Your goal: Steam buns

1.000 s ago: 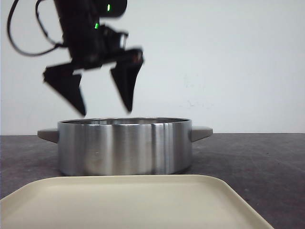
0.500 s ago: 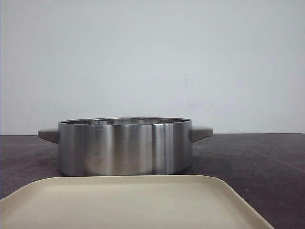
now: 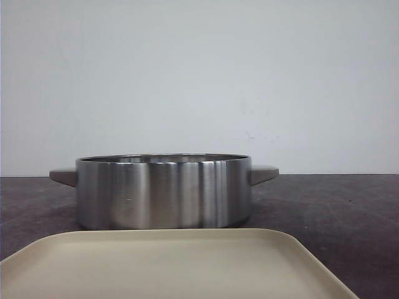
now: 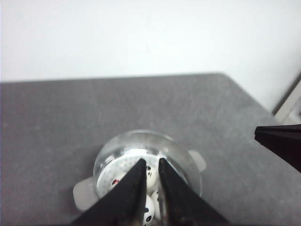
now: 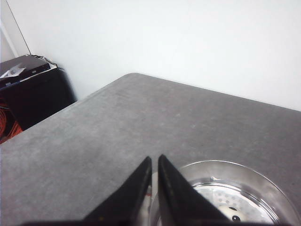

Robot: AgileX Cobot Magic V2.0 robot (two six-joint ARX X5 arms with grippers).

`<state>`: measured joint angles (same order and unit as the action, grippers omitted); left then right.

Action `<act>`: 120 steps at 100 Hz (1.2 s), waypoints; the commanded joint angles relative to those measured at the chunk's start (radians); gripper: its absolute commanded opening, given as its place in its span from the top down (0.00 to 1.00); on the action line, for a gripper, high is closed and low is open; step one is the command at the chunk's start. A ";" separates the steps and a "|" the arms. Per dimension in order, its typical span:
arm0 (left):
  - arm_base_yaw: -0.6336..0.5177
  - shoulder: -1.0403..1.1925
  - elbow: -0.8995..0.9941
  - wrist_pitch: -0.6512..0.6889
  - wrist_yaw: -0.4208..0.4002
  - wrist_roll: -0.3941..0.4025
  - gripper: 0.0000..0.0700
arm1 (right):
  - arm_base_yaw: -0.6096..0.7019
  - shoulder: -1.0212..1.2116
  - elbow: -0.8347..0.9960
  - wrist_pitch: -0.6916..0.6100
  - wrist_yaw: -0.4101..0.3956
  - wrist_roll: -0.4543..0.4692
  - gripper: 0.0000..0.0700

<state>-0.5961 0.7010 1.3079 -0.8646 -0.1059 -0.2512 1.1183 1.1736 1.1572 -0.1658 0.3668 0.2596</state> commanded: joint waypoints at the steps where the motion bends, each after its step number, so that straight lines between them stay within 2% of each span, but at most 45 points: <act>1: -0.005 0.013 0.013 -0.009 -0.003 -0.004 1.00 | 0.013 0.011 0.015 0.008 0.000 -0.013 0.98; 20: -0.005 0.003 0.013 -0.073 -0.003 -0.003 1.00 | 0.013 0.008 0.015 0.009 0.000 -0.013 0.98; 86: -0.005 0.003 0.013 -0.076 -0.003 -0.003 1.00 | -0.006 -0.010 0.015 0.007 0.000 -0.013 0.98; 93: -0.005 0.003 0.013 -0.076 -0.003 -0.003 1.00 | -0.031 -0.037 0.010 -0.049 0.007 -0.008 0.98; 106: -0.005 0.003 0.013 -0.076 -0.003 -0.003 1.00 | -0.107 -0.129 -0.036 -0.105 -0.023 -0.086 0.98; 120: -0.005 0.003 0.013 -0.076 -0.003 -0.003 1.00 | -0.214 -0.257 -0.148 -0.047 -0.093 -0.146 0.98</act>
<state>-0.5961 0.6991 1.3075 -0.9493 -0.1062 -0.2539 0.9318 0.9546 1.0500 -0.2501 0.3069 0.1726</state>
